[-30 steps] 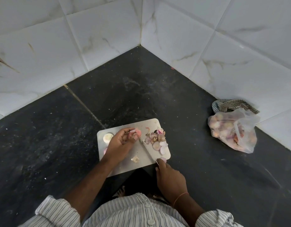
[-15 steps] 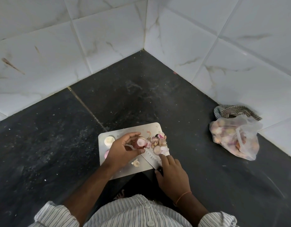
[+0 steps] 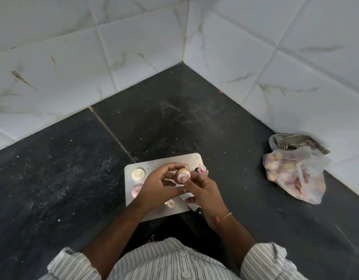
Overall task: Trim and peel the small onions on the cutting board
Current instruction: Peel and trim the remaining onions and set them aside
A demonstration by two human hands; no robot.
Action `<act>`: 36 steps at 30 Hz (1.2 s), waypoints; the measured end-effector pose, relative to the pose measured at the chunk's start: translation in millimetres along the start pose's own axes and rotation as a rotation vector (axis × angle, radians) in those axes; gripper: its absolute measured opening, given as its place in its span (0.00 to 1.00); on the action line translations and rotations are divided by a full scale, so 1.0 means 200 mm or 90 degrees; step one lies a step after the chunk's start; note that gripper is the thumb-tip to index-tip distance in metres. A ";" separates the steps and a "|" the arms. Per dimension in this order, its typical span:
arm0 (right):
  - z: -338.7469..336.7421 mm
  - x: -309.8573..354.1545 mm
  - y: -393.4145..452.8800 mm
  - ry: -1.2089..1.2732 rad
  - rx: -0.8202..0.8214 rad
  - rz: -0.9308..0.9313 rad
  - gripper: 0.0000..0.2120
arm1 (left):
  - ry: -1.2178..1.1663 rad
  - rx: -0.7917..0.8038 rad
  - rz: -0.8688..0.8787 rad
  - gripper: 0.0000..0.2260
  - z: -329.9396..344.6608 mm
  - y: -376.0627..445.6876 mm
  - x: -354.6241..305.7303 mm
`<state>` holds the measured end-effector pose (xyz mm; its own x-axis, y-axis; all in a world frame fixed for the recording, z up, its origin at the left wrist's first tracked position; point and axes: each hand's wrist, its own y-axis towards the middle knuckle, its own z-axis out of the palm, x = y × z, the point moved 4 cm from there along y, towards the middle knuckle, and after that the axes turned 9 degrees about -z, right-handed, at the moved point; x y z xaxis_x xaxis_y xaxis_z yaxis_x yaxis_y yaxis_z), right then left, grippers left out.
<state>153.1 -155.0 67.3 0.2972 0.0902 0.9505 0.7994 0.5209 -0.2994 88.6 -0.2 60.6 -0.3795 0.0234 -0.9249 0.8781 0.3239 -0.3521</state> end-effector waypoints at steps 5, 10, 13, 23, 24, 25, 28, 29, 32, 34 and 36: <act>-0.04 0.03 0.03 0.003 -0.004 -0.018 0.09 | -0.088 0.023 -0.055 0.14 -0.04 0.00 0.02; -0.07 0.01 0.06 0.020 0.017 -0.007 0.11 | -0.095 -0.045 -0.088 0.10 -0.04 0.03 0.03; -0.10 0.00 0.07 0.042 0.015 0.007 0.10 | -0.083 -0.054 -0.103 0.08 -0.03 0.05 0.03; -0.21 -0.09 0.09 0.244 0.059 0.132 0.14 | -0.219 0.019 -0.164 0.06 0.12 0.15 0.04; -0.22 -0.10 0.10 0.262 0.059 0.131 0.14 | -0.232 0.030 -0.174 0.06 0.14 0.17 0.05; -0.23 -0.10 0.10 0.277 0.057 0.131 0.13 | -0.246 0.041 -0.186 0.07 0.16 0.19 0.06; -0.26 -0.11 0.11 0.322 0.045 0.127 0.09 | -0.299 0.070 -0.222 0.10 0.22 0.23 0.08; -0.27 -0.12 0.12 0.338 0.044 0.121 0.09 | -0.304 0.074 -0.232 0.10 0.24 0.25 0.09; -0.28 -0.12 0.13 0.365 0.020 0.096 0.10 | -0.322 0.064 -0.273 0.10 0.29 0.27 0.11; -0.30 -0.13 0.14 0.343 -0.006 0.078 0.09 | -0.331 0.051 -0.316 0.10 0.32 0.29 0.13; -0.32 -0.15 0.15 0.297 -0.036 0.065 0.10 | -0.314 0.044 -0.343 0.08 0.34 0.29 0.13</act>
<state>201.1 -196.1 24.4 0.5680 -0.2594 0.7811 0.7775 0.4805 -0.4058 148.7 -44.5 5.9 -0.6028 -0.5567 -0.5716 0.6289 0.1094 -0.7697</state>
